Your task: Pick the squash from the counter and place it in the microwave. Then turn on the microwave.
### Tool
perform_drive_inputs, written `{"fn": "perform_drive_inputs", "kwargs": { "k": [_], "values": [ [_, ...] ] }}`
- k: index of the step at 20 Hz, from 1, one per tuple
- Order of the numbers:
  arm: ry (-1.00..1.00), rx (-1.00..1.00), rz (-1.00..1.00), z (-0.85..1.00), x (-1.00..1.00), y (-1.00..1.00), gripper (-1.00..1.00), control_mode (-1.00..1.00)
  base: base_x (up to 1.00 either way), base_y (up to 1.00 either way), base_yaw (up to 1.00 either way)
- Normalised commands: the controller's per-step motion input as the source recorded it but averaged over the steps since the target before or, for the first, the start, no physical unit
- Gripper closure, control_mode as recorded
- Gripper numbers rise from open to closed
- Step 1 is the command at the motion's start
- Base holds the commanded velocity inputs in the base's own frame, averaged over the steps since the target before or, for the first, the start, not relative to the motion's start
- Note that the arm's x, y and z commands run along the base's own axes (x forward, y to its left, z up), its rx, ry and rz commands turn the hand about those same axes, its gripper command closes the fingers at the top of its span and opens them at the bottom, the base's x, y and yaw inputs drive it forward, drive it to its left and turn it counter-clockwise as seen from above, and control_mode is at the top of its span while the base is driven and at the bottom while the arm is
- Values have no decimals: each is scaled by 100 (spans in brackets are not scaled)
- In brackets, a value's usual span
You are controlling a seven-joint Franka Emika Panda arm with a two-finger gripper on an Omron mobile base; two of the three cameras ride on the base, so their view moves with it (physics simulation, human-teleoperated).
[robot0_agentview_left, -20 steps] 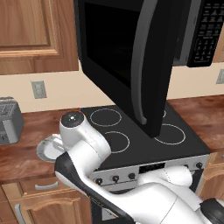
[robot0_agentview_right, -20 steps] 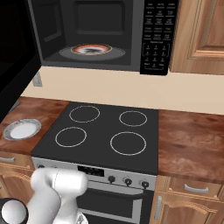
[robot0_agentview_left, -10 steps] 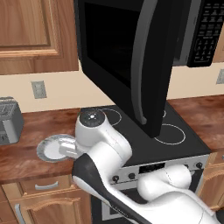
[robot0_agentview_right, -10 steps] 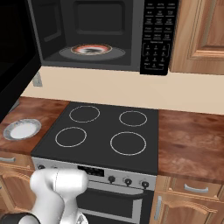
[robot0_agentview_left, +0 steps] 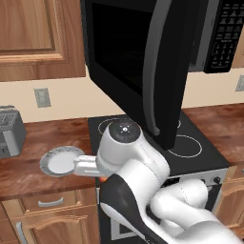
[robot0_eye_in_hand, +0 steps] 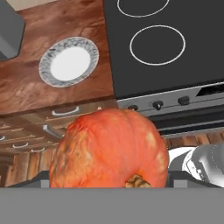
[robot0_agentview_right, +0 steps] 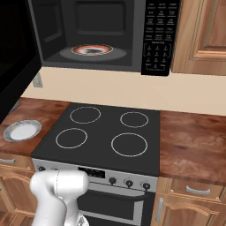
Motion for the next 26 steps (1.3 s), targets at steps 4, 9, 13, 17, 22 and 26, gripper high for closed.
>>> {"fn": "perform_drive_inputs", "kwargs": {
  "k": [4,9,13,17,22,26],
  "values": [
    [-5,-2,16,30,-31,-29,100,-100,0,0,0],
    [0,-1,12,32,-28,-29,100,-100,0,0,0],
    [0,0,9,32,-19,-32,100,-100,0,0,0],
    [0,0,8,31,-25,-32,100,-100,0,0,0],
    [0,-1,7,29,-27,-27,100,-100,0,0,0],
    [0,0,3,22,-35,-14,100,-100,0,0,0]
  ]
}}
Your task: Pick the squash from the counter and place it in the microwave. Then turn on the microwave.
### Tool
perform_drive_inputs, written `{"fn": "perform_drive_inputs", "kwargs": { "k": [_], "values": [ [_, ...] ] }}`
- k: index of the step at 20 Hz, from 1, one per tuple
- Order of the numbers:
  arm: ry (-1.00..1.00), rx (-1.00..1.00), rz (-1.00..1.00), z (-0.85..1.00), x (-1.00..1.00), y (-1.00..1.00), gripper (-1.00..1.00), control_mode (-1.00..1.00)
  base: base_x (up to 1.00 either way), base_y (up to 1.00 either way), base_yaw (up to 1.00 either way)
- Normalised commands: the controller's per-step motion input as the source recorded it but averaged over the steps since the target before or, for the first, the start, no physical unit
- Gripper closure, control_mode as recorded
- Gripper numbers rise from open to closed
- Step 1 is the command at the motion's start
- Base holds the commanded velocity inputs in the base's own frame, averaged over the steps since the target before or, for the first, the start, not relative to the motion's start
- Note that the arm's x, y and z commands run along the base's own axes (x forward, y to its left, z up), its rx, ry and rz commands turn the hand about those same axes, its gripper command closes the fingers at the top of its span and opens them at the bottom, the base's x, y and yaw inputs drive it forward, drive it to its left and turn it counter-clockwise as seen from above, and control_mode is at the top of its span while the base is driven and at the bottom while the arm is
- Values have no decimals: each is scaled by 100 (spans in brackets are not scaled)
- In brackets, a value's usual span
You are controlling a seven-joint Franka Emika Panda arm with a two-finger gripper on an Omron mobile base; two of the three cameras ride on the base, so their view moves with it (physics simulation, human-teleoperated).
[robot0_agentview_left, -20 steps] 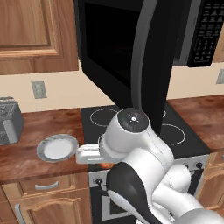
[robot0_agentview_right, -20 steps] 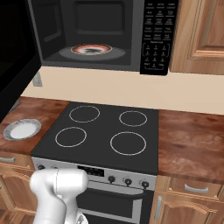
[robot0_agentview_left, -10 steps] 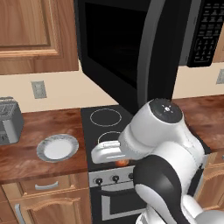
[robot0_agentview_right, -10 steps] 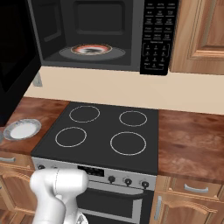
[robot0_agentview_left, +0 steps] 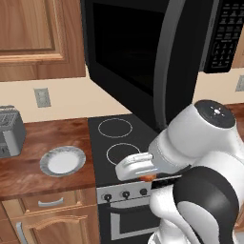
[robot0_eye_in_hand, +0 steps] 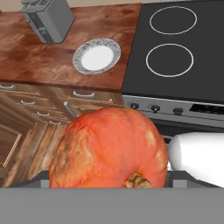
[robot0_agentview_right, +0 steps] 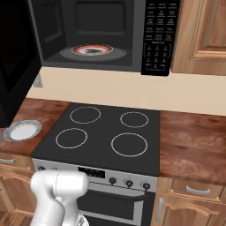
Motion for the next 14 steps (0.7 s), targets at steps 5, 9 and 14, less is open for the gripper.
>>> {"fn": "perform_drive_inputs", "kwargs": {
  "k": [5,9,14],
  "values": [
    [0,0,0,16,-39,-12,100,-100,0,0,0],
    [0,-1,0,20,-28,-26,100,-100,0,0,0],
    [0,-1,3,21,-18,-40,100,-100,0,0,0]
  ]
}}
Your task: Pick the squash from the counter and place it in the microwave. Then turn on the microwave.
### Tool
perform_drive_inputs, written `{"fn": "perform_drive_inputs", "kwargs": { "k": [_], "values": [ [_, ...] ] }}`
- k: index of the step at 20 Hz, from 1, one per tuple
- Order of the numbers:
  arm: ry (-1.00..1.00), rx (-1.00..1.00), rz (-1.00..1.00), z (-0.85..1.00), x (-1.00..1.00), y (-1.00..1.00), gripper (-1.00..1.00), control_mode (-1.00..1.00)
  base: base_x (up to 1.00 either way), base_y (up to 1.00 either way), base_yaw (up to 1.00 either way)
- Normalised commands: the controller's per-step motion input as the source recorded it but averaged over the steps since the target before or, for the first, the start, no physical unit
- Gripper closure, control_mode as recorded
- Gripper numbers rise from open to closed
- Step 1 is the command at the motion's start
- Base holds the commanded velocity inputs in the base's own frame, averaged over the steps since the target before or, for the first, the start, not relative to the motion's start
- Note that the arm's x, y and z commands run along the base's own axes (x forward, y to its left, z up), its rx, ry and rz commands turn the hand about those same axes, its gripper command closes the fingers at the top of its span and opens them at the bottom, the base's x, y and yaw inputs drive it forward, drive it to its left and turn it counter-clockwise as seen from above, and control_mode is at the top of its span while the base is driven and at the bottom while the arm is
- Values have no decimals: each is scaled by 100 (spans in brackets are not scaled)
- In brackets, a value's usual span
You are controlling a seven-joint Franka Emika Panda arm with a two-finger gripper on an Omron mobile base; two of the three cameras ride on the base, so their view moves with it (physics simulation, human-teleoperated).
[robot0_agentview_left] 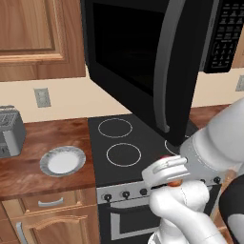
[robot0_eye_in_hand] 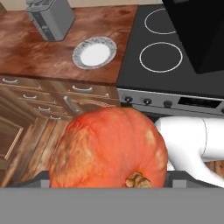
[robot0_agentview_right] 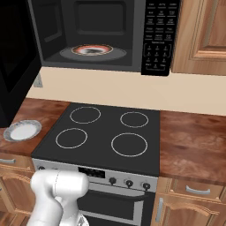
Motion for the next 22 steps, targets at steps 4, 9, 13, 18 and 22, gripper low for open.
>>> {"fn": "perform_drive_inputs", "kwargs": {
  "k": [4,9,13,18,22],
  "values": [
    [0,-2,5,21,-18,-40,100,-100,0,0,0],
    [1,-3,6,19,-18,-40,100,-100,0,0,0],
    [1,-3,6,17,-16,-42,100,-100,0,0,0],
    [5,-2,5,16,-10,-45,100,-100,0,0,0],
    [8,-1,3,15,-7,-46,100,-100,0,0,0]
  ]
}}
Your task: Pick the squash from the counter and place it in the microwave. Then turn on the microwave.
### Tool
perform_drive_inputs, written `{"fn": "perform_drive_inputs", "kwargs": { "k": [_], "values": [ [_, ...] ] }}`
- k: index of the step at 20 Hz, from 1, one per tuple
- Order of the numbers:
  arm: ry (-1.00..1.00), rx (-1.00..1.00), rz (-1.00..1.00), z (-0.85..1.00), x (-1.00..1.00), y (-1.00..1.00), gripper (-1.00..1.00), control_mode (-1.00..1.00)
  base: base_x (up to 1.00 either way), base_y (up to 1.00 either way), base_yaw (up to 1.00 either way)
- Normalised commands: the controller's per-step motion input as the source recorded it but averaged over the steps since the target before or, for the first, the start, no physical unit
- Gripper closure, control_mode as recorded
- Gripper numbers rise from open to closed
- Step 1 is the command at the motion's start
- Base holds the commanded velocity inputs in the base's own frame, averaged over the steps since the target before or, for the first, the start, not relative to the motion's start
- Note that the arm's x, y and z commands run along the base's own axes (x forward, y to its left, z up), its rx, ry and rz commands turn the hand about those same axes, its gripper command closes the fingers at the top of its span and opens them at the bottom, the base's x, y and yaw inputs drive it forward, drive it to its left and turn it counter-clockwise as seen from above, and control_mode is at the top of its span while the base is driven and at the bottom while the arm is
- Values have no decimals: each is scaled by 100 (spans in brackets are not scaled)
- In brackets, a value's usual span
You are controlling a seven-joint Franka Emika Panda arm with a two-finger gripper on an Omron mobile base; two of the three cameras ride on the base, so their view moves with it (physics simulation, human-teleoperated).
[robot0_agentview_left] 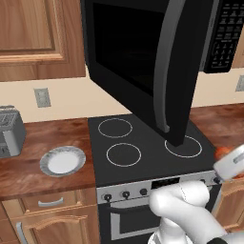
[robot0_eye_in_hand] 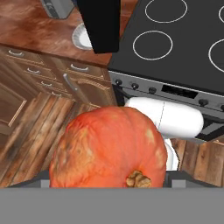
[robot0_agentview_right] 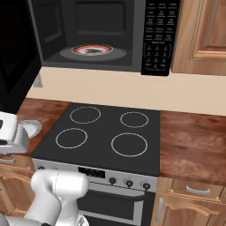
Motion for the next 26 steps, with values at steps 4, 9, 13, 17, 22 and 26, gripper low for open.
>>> {"fn": "perform_drive_inputs", "kwargs": {
  "k": [4,9,13,17,22,26],
  "values": [
    [8,-1,3,13,-5,-46,100,-100,0,0,0],
    [0,-2,3,6,-1,-43,100,-100,0,0,0],
    [0,-2,4,1,1,-37,100,-100,0,0,0],
    [-1,-2,3,0,8,-32,100,-100,0,0,0],
    [-1,-2,1,1,13,-33,100,-100,0,0,0],
    [0,0,0,3,25,-27,100,-100,0,0,0]
  ]
}}
